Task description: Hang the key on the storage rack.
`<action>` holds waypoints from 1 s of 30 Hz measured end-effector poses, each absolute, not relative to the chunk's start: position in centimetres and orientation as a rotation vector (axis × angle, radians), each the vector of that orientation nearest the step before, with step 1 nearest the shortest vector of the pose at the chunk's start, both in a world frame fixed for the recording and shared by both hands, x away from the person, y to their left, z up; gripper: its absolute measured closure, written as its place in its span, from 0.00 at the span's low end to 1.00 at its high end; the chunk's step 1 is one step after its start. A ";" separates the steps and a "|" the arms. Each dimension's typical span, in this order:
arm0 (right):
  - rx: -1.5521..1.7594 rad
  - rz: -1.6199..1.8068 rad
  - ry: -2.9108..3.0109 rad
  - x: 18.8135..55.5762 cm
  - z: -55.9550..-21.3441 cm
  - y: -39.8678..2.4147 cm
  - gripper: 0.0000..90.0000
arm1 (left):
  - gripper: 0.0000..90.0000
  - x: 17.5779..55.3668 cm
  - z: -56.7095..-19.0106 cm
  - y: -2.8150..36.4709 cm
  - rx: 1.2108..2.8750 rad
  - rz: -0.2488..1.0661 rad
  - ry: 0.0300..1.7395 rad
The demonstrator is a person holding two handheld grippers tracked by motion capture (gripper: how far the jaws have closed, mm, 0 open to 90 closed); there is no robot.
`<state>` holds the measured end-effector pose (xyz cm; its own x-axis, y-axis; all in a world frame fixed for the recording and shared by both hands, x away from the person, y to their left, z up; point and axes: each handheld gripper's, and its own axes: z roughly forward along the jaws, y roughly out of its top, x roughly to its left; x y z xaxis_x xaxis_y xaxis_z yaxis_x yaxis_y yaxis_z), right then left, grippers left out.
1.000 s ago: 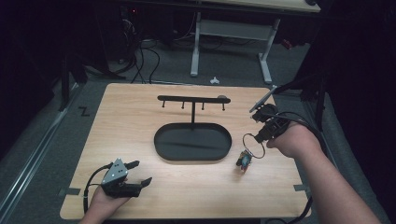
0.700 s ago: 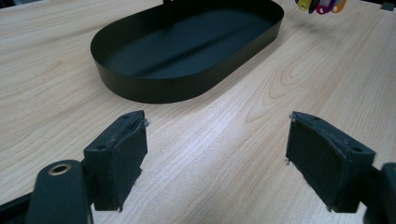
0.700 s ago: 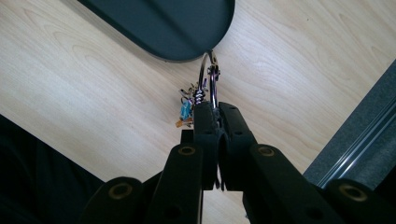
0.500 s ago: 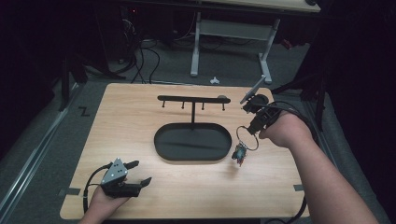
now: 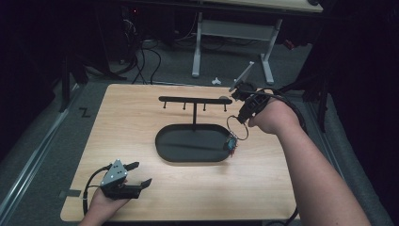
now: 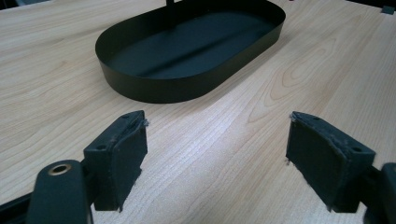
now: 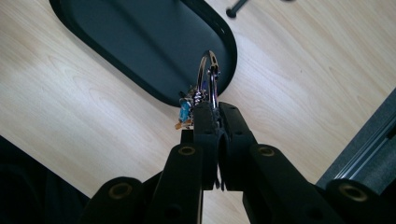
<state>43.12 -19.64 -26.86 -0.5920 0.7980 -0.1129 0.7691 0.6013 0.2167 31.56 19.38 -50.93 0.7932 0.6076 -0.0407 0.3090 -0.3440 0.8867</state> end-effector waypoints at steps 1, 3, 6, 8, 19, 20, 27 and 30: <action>1.291 0.221 2.633 43.3 -26.9 -19.5 0.97 | 0.23 31.5 -50.9 19.4 1.948 0.366 0.691; 1.292 0.223 2.634 43.5 -26.9 -19.3 0.97 | 0.23 31.5 -50.9 19.5 1.947 0.366 0.692; 1.293 0.220 2.636 44.2 -27.0 -18.6 0.97 | 0.23 31.5 -50.9 19.6 1.946 0.366 0.695; 1.291 0.222 2.635 44.4 -27.0 -18.4 0.97 | 0.23 31.5 -50.9 19.7 1.945 0.369 0.696; 1.305 0.241 2.634 46.4 -27.4 -17.9 0.97 | 0.23 31.5 -50.9 19.9 1.934 0.371 0.705; 1.289 0.240 2.641 46.9 -27.7 -18.0 0.97 | 0.23 31.5 -50.9 19.9 1.936 0.371 0.703; 1.305 0.233 2.643 48.3 -28.5 -18.0 0.97 | 0.23 31.6 -50.9 20.0 1.935 0.371 0.706; 1.323 0.234 2.641 49.0 -28.9 -18.1 0.97 | 0.23 31.6 -50.9 20.1 1.933 0.371 0.708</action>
